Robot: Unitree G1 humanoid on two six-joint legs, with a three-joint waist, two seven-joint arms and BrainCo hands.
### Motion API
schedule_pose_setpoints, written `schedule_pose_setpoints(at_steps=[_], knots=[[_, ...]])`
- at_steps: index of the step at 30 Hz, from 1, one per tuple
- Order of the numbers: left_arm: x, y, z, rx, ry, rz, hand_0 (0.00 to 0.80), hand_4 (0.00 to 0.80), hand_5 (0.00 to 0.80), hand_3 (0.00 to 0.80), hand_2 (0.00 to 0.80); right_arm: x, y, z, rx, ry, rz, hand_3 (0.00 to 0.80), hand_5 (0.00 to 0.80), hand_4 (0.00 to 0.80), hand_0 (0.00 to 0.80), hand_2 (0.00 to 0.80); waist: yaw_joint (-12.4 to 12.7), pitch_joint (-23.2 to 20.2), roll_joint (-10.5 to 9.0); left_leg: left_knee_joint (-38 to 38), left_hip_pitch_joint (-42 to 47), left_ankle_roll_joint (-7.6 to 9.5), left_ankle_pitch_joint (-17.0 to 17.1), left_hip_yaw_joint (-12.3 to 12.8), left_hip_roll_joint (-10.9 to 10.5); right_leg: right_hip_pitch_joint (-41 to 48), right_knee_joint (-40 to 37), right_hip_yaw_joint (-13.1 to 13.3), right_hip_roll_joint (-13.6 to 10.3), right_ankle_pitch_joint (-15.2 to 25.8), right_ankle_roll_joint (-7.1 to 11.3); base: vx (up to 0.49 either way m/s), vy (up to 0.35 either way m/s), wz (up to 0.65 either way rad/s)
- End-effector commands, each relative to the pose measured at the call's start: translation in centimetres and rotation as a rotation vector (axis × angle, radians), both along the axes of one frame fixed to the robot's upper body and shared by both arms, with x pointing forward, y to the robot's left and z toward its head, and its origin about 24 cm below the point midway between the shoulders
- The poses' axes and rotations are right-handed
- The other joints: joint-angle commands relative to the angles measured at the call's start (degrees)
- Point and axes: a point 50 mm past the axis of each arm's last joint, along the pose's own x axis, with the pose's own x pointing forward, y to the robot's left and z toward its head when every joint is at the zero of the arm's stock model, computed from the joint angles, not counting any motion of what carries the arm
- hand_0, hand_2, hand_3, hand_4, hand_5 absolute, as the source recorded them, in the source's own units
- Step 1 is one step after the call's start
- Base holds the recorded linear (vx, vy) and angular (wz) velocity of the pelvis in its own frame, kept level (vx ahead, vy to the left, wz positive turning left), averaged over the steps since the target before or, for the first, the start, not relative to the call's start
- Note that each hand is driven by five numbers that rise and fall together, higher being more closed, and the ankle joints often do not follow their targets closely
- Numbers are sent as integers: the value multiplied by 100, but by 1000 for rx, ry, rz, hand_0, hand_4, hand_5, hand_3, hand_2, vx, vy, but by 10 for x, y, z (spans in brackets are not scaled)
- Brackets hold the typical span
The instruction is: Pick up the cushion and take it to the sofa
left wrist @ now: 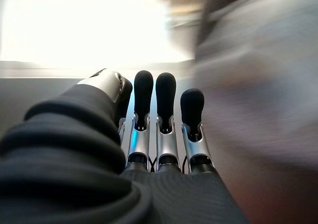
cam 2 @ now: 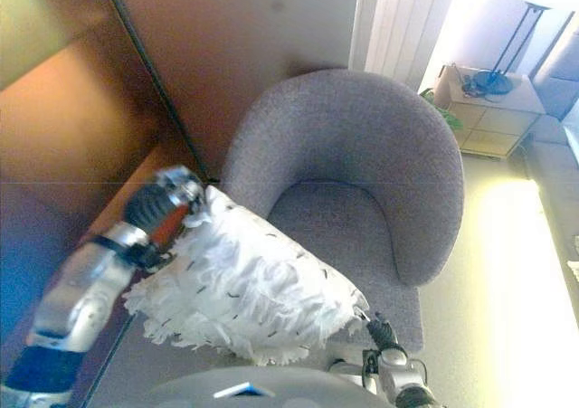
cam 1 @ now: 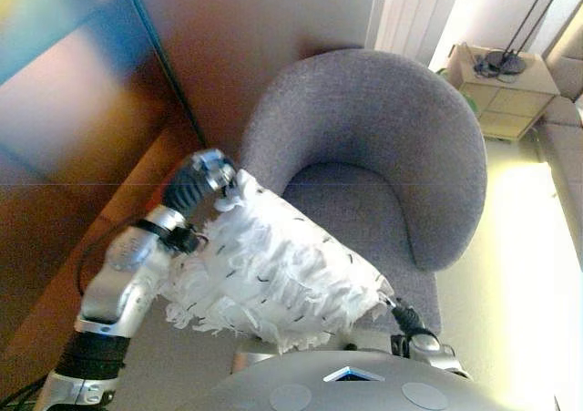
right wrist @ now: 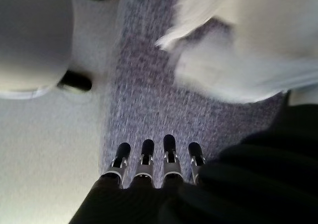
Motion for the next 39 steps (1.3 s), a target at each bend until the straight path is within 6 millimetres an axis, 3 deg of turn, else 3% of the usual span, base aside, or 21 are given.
schedule_pose_setpoints(at_steps=[1, 7, 13, 22, 29, 31, 32, 33, 34, 35, 38, 39], knots=[[1, -6, 65, 1, -313, -24, 800, 800, 800, 800, 800, 9, 6, -1, 14, -11, 15, 0, 0, 0, 0, 0, -30, 79, -262, 278, 376, 112, -638, 436, -48, -169, 11, -40, -436, -45, 243, -60, 5, 18], [-2, -11, 86, 12, -438, -37, 800, 800, 800, 800, 800, 2, 1, -3, 2, 18, 41, 0, 0, 0, 0, 0, -128, 35, -227, 226, 415, 80, -607, 477, -42, -152, 11, 39, -407, -81, 232, -21, 23, 2], [5, -14, 89, 86, -391, -43, 800, 800, 800, 800, 800, 6, 0, -2, 3, 10, 41, 0, 0, 0, 0, 0, -172, -8, -187, 152, 467, 72, -586, 431, -55, -134, 11, 130, -366, -102, 236, 19, 19, 0], [41, -9, 51, 176, -115, -39, 800, 800, 800, 800, 800, -1, 2, -5, 19, 36, 77, 0, 0, 0, 0, 0, -396, -34, -107, 106, 535, 103, -635, 642, -75, -202, 11, 269, -398, -58, 335, 58, 17, -1], [42, 2, 35, 80, -17, 26, 800, 800, 800, 800, 800, -10, 6, -7, 23, 57, 63, 0, 0, 0, 0, 0, -416, 2, -89, 108, 559, 116, -665, 697, -83, -230, 11, 290, -448, -41, 347, 40, 4, -10], [38, 16, 12, 26, 76, 114, 800, 800, 800, 800, 800, -10, 6, -6, 24, 52, 46, 0, 0, 0, 0, 0, -362, 50, -103, 111, 550, 113, -664, 678, -76, -230, 11, 275, -461, -39, 335, 9, -7, -2], [37, 21, 0, -4, 132, 144, 703, 703, 703, 703, 703, -10, 5, -6, 24, 52, 41, 0, 0, 0, 0, 0, -346, 63, -106, 111, 546, 109, -659, 673, -71, -231, 11, 261, -464, -36, 334, 9, -11, -8], [33, 27, -21, -33, 212, 183, 493, 493, 493, 493, 493, -8, 5, -6, 24, 49, 31, 0, 0, 0, 0, 0, -312, 86, -119, 115, 535, 97, -651, 662, -64, -232, 11, 246, -471, -34, 327, 2, -7, -8], [29, 31, -38, -42, 279, 220, 355, 355, 355, 355, 355, -6, 5, -5, 22, 47, 24, 0, 0, 0, 0, 0, -288, 102, -125, 119, 524, 91, -644, 653, -58, -232, 11, 235, -474, -33, 321, -4, -5, -4], [25, 34, -60, -57, 377, 258, 0, 0, 0, 0, 0, -5, 4, -4, 21, 47, 14, 0, 0, 0, 0, 0, -263, 121, -130, 123, 514, 86, -634, 648, -52, -233, 11, 217, -476, -28, 317, 0, 0, 0], [5, 37, -120, -79, 643, 354, 0, 0, 0, 0, 0, -5, 0, -3, 21, 45, -18, 0, 0, 0, 0, 0, -190, 162, -146, 125, 491, 71, -608, 634, -30, -235, 11, 144, -476, -24, 299, 0, 0, 0], [-7, 38, -148, -109, 778, 399, 0, 0, 0, 0, 0, -5, -1, -3, 22, 45, -27, 0, 0, 0, 0, 0, -162, 182, -154, 127, 480, 68, -598, 627, -27, -236, 11, 120, -476, -19, 297, -13, 0, 4]])
